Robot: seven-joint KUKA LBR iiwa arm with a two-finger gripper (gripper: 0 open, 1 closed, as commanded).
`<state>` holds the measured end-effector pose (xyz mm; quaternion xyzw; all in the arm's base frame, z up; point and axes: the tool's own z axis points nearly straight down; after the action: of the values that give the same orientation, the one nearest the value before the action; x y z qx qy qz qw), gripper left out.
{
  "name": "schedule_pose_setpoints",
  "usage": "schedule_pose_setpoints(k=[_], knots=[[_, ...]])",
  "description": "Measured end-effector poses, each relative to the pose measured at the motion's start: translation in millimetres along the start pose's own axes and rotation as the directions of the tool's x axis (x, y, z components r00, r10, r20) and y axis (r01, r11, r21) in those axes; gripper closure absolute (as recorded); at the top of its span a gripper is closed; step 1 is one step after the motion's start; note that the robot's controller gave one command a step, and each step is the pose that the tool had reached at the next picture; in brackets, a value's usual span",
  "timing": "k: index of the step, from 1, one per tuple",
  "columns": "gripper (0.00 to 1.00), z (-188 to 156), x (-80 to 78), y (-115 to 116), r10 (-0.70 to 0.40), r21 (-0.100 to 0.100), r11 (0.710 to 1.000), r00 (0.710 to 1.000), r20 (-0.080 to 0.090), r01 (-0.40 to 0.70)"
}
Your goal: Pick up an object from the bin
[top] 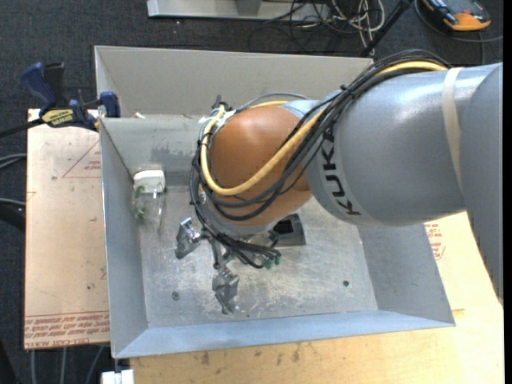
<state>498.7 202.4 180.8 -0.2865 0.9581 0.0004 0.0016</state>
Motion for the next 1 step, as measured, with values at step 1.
schedule_pose_setpoints(k=[1], knots=[[0.00,8.9,-24.1,9.9,0.094,-0.003,0.996,0.996,0.000,-0.094]])
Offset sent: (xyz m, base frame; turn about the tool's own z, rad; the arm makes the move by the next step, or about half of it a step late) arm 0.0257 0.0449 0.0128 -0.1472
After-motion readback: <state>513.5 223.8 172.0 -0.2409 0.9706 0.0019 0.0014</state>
